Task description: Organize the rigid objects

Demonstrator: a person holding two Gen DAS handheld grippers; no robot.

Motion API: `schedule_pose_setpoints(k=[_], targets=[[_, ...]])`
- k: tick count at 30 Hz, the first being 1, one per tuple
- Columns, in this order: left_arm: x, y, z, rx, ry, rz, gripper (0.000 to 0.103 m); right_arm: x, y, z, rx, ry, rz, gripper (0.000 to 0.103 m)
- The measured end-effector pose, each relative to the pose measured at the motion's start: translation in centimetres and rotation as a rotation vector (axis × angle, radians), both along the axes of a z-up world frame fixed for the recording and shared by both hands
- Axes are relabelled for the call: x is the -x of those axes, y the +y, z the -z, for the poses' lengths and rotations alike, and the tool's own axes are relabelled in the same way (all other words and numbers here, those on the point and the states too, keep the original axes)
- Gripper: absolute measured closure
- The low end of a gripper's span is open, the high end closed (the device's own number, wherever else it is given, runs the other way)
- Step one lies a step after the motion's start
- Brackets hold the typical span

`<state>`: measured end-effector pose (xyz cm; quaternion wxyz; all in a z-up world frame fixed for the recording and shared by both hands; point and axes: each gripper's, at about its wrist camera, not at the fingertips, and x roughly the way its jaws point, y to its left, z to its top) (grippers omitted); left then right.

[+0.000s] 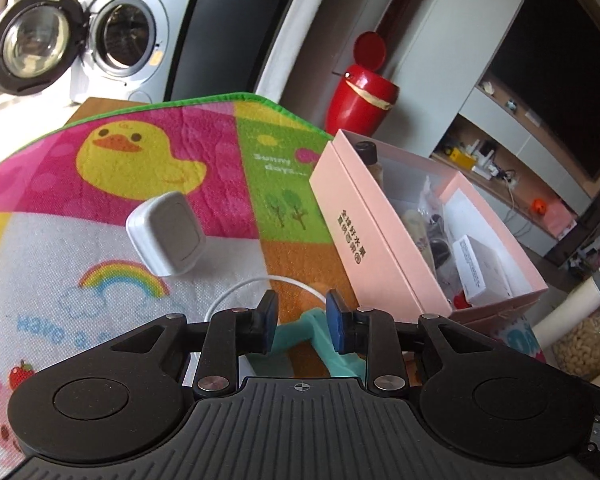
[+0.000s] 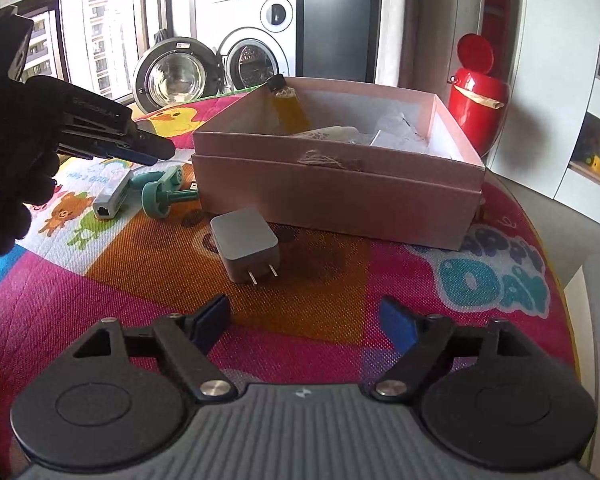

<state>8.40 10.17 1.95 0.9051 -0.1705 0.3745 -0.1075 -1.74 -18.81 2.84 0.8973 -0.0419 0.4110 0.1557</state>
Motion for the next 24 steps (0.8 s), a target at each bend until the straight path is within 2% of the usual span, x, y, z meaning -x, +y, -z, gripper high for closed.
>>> schedule_pose_setpoints(k=[3, 5, 9, 13, 15, 19, 21, 22, 24], targets=[[0.8, 0.2, 1.0, 0.102, 0.038, 0.054, 0.074, -0.1, -0.1, 0.1, -0.003, 0.002, 0.005, 0.019], [2.1, -0.3, 1.3, 0.119, 0.048, 0.123, 0.074, -0.2, -0.1, 0.1, -0.004, 0.005, 0.003, 0.017], [5.9, -1.7, 1.3, 0.071, 0.027, 0.223, 0.073, -0.3, 0.1, 0.2, -0.005, 0.01, -0.008, 0.014], [9.0, -1.9, 0.0, -0.025, -0.043, 0.206, 0.073, -0.3, 0.1, 0.2, -0.006, 0.012, -0.01, 0.013], [10.1, -1.5, -0.8, -0.059, -0.061, 0.24, 0.073, -0.3, 0.1, 0.2, -0.006, 0.012, -0.011, 0.013], [11.6, -2.4, -0.6, -0.098, 0.057, 0.458, 0.073, -0.4, 0.1, 0.2, -0.006, 0.013, -0.014, 0.012], [12.0, -3.6, 0.2, -0.114, 0.09, 0.485, 0.074, -0.3, 0.2, 0.2, -0.006, 0.013, -0.014, 0.012], [12.1, -4.2, 0.4, -0.116, 0.073, 0.482, 0.073, -0.3, 0.1, 0.2, -0.006, 0.013, -0.014, 0.012], [11.4, -5.0, 0.7, -0.065, 0.063, 0.459, 0.074, -0.3, 0.1, 0.2, -0.007, 0.013, -0.014, 0.012]])
